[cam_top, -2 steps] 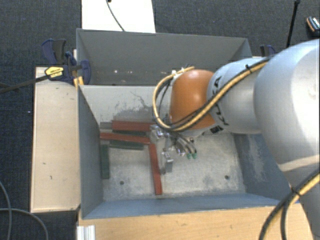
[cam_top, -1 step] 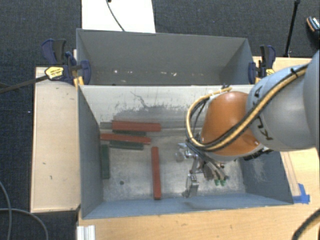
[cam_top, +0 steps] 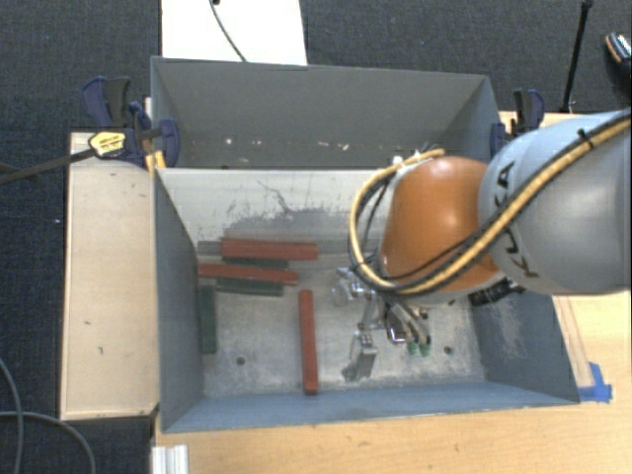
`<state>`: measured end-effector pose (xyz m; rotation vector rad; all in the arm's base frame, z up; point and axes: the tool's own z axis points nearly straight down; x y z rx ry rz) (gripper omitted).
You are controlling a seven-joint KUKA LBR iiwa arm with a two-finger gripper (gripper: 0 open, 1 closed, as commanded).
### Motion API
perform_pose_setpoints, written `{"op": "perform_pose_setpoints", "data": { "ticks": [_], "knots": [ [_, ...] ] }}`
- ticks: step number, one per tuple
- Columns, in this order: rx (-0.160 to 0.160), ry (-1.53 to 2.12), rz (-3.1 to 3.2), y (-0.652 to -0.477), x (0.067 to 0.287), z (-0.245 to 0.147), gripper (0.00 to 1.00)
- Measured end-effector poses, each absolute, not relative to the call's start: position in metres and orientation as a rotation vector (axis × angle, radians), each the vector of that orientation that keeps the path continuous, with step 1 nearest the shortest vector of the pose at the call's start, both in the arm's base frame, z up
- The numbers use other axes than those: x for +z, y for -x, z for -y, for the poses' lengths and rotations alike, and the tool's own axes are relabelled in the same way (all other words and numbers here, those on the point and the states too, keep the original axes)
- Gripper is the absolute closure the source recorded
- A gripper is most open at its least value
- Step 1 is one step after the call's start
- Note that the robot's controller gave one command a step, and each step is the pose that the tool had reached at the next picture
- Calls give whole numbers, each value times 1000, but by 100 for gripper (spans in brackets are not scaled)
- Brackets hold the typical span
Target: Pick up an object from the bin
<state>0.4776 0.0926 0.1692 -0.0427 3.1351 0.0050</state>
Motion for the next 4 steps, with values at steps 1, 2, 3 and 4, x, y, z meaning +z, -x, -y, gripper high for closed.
{"op": "perform_pose_setpoints", "data": {
  "ticks": [1, 2, 3, 4],
  "knots": [
    [2, 530, -3099, -492, 97, -135, 0],
    [0, 1175, -2900, -480, 73, -136, 0],
    [1, 1178, -2909, -477, 70, -135, 100],
    [-3, 1237, -2876, -478, 275, -124, 100]
  ]
}}
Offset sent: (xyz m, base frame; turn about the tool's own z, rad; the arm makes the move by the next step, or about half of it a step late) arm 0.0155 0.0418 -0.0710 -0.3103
